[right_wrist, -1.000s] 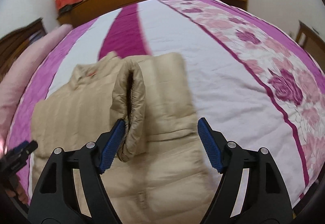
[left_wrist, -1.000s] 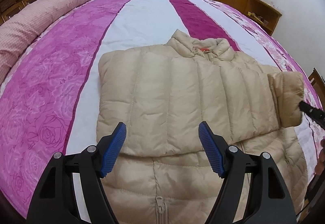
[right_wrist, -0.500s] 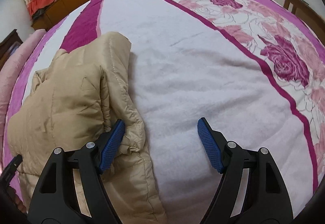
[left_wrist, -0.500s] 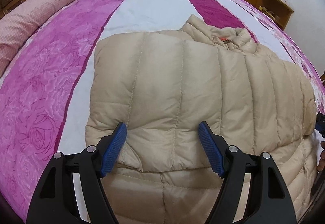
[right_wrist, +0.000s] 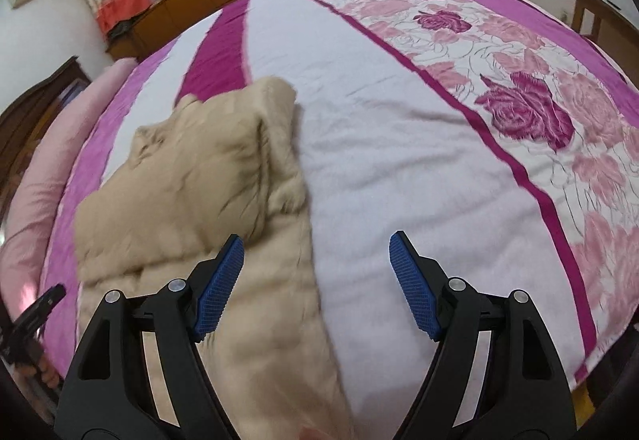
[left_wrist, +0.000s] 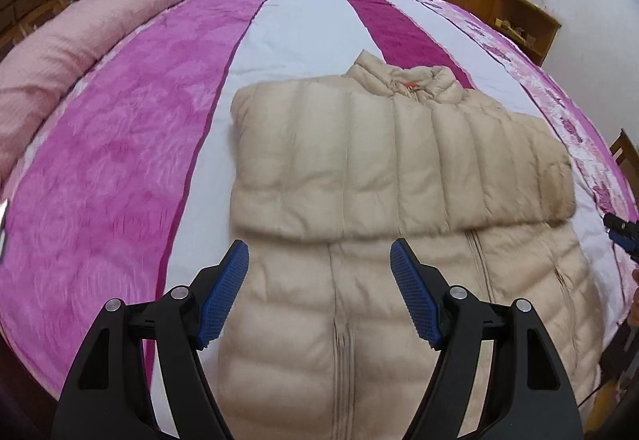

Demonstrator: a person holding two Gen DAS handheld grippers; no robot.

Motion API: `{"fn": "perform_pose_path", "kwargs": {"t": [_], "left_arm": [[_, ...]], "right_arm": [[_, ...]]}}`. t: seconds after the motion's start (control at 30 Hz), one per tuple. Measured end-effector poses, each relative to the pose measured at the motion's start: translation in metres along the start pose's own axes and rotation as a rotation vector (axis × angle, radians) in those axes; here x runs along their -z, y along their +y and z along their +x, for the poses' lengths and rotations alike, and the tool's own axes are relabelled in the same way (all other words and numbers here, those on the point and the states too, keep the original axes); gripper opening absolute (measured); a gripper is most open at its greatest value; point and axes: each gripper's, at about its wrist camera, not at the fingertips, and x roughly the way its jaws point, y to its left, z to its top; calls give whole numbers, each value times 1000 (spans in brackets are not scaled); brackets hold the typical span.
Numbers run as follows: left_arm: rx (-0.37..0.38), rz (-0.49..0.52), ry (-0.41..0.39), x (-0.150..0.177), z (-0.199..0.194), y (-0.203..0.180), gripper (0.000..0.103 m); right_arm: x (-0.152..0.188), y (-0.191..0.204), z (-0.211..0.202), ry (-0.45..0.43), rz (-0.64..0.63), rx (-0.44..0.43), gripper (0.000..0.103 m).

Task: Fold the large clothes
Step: 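Move both tools toward the jacket hem and position them at it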

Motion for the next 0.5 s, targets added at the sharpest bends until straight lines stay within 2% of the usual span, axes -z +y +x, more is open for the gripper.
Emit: {"fn": "perform_pose_path", "kwargs": {"t": [0.27, 0.5], "left_arm": [[6, -27, 30, 42, -23, 13, 72], [-8, -60, 83, 76, -27, 27, 72]], "right_arm": [[52, 2, -29, 76, -69, -40, 78], [84, 1, -38, 136, -143, -11, 80]]}}
